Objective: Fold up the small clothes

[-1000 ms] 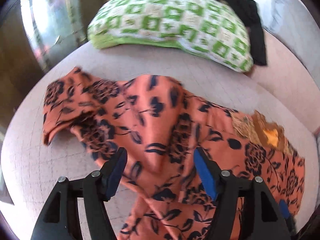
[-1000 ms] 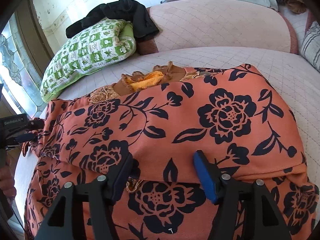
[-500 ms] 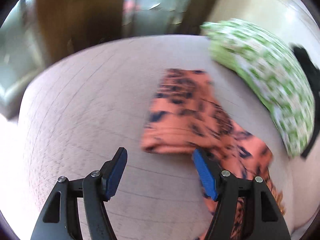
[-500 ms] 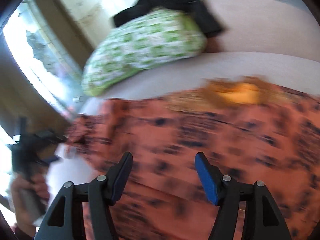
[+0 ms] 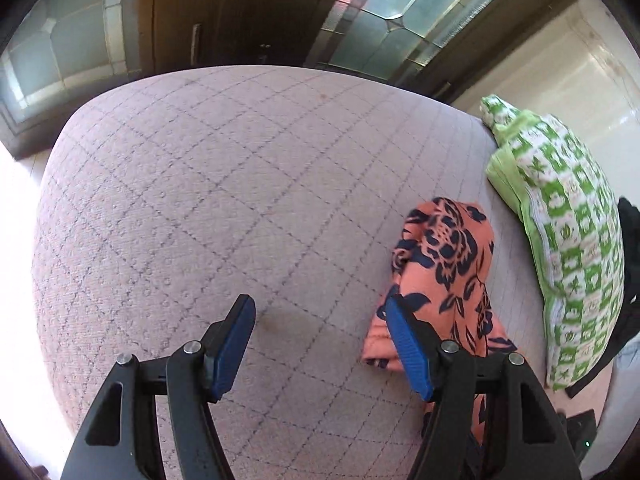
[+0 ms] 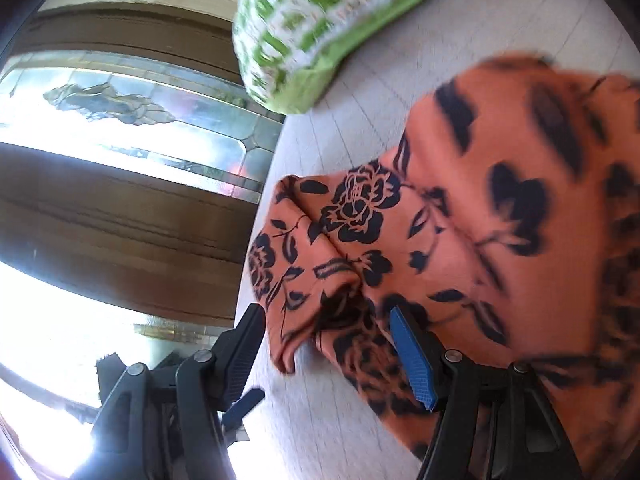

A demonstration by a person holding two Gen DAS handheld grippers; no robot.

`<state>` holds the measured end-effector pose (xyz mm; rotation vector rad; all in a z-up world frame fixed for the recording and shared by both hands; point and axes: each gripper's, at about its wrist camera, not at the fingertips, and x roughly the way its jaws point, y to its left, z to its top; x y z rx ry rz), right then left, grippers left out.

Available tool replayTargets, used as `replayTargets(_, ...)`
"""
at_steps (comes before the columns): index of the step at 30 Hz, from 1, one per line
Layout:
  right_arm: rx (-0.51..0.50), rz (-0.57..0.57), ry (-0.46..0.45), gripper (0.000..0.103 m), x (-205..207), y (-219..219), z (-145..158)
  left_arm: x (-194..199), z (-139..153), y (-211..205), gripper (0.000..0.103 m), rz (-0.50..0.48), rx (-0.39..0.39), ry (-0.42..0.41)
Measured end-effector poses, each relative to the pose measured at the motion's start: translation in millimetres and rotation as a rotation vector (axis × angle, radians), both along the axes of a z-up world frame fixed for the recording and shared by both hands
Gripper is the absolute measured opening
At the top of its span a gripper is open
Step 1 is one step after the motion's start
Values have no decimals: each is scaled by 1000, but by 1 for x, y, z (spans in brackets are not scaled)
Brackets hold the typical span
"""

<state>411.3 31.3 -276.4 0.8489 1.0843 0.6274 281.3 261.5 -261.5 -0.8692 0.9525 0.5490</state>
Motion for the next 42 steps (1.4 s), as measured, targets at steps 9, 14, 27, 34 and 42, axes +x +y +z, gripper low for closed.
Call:
replayTargets(9, 8, -36, -9, 19, 27, 33, 1, 8, 1, -2, 68, -15, -7, 7)
replayTargets(14, -123, -69, -119, 7, 13, 31, 21, 10, 2, -3, 68, -25, -6, 5)
replayTargets(27, -207, -555, -240, 6, -88, -227, 68, 68, 7, -108, 69, -540, 32, -45)
replayTargets(34, -232, -870, -135, 6, -171, -376, 37, 79, 5, -170, 69, -698, 85, -58)
replayTargets(42, -216, -937, -40, 6, -197, -433, -15, 63, 12, -255, 68, -903, 286, -116)
